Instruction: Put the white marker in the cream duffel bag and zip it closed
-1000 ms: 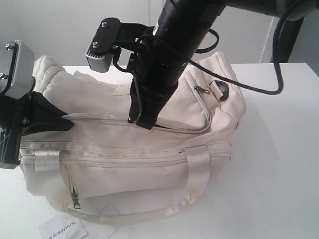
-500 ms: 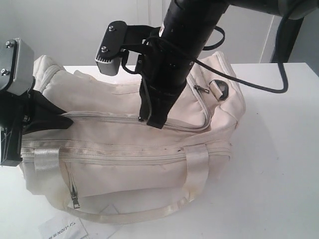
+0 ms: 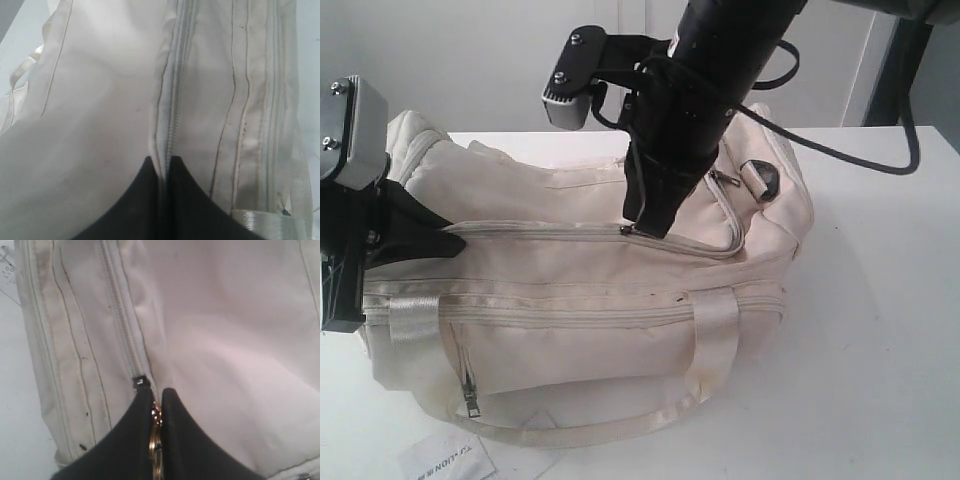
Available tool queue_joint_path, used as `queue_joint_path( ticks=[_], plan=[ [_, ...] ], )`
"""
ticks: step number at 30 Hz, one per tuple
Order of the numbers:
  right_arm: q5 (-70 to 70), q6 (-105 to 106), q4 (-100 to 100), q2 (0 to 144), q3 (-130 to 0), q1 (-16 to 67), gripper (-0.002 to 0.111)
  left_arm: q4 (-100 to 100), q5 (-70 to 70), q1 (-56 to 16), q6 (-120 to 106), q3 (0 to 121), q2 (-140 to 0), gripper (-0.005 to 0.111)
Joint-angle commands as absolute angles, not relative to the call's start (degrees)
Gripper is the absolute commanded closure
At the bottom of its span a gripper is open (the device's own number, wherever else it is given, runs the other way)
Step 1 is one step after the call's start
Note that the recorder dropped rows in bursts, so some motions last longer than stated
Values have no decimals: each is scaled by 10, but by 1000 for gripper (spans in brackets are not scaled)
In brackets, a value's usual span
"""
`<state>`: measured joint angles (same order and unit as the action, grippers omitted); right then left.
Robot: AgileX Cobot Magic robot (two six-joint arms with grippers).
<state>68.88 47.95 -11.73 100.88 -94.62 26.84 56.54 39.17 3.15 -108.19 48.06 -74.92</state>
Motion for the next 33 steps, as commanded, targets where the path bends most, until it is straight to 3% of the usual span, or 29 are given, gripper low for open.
queue_joint_path(
  ticks=[1,33],
  plan=[
    [700,476,-100,1001,-945,245,108,574,388,32,-1076,478,-748,107],
    [700,476,-71,1001,-945,197,108,574,390,32,-1061,478,-747,107]
  ],
)
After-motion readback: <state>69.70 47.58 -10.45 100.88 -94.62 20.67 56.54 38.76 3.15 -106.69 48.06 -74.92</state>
